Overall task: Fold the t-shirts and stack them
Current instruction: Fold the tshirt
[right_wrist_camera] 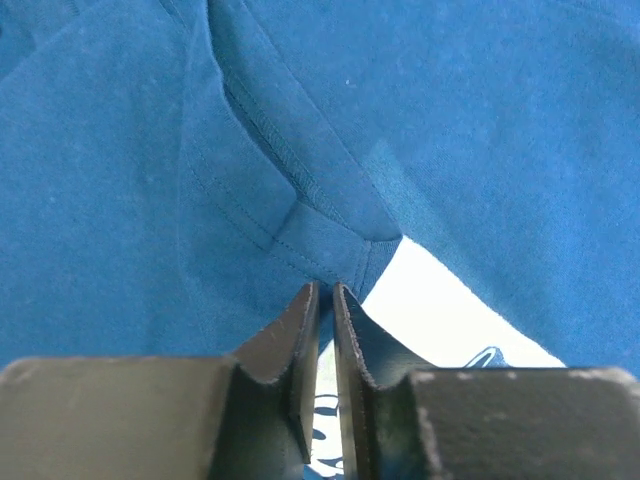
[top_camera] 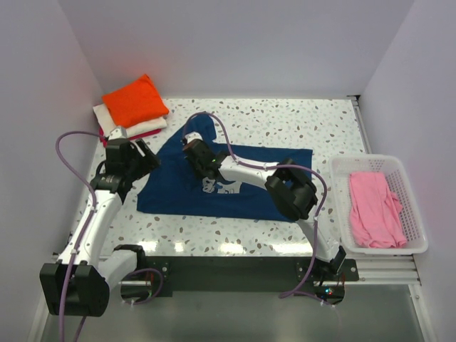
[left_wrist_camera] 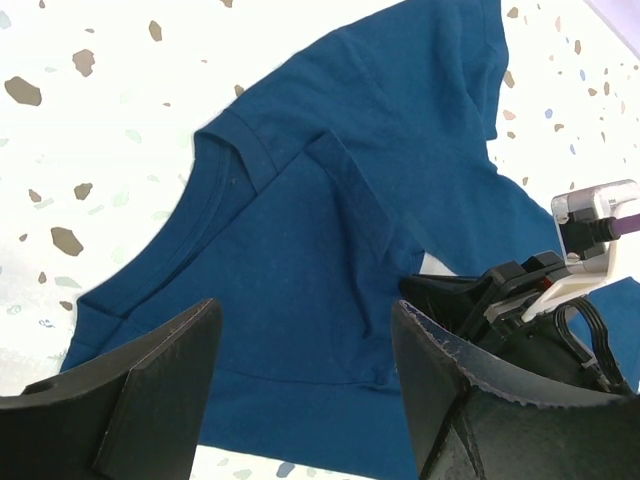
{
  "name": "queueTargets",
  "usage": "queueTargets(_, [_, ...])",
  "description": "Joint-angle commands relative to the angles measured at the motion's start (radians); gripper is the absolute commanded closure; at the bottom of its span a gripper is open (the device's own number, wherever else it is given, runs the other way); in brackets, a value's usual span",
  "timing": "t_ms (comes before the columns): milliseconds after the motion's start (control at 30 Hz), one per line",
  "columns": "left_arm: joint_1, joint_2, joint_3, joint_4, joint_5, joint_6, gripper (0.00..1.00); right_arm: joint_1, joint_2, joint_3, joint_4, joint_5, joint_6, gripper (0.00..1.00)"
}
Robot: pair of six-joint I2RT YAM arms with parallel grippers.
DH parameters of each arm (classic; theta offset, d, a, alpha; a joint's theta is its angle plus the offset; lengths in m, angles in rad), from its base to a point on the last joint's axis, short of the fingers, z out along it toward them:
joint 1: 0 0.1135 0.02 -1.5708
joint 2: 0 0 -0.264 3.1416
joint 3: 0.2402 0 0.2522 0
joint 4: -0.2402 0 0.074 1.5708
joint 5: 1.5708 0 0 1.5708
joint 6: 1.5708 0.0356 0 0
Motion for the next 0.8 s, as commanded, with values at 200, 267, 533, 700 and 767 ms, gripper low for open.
queueTargets(200, [-0.004, 0.023, -0.024, 0.054, -0.016, 0.026, 0.27, -0.009, -0.024, -0.045, 0.006, 0.017, -0.002, 0.95])
queueTargets(267, [-0.004, 0.027, -0.027, 0.060, -0.017, 0.026, 0.27, -0.015, -0.030, -0.054, 0.010, 0.016, 0.005, 0.97])
queueTargets(533, [-0.004, 0.086, -0.044, 0.090, -0.017, 0.014, 0.27, -0.064, -0.102, -0.142, 0.061, -0.041, 0.068, 1.00])
queueTargets(700, [-0.004, 0.136, -0.072, 0.132, -0.010, 0.002, 0.29, -0.105, -0.152, -0.197, 0.127, -0.128, 0.134, 1.00])
queueTargets(767, [-0.004, 0.149, -0.089, 0.149, -0.008, -0.004, 0.29, -0.122, -0.165, -0.199, 0.138, -0.174, 0.152, 0.92])
